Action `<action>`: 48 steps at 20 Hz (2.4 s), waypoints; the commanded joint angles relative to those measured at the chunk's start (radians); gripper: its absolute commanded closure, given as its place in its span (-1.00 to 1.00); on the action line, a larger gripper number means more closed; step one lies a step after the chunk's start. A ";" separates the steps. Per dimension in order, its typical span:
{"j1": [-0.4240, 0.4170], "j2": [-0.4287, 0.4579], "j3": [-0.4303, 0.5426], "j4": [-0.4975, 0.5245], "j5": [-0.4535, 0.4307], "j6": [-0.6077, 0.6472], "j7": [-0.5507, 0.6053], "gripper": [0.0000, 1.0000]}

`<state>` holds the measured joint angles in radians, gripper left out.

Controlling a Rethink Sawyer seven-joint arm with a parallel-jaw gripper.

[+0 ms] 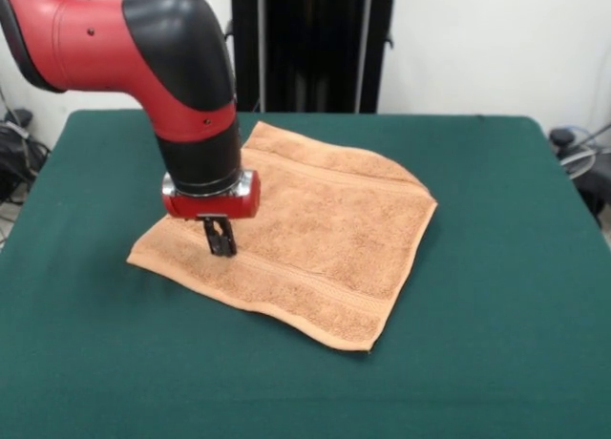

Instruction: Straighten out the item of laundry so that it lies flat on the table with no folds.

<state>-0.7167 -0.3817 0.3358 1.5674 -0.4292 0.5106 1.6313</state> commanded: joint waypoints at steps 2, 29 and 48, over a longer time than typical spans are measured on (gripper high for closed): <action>0.015 0.040 -0.025 -0.076 -0.128 -0.184 0.015 1.00; -0.141 0.069 0.105 -0.113 -0.202 -0.072 -0.128 1.00; -0.219 0.138 0.208 -0.232 -0.220 0.058 -0.303 1.00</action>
<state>-0.8829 -0.3385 0.5089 1.5402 -0.5181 0.6029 1.6156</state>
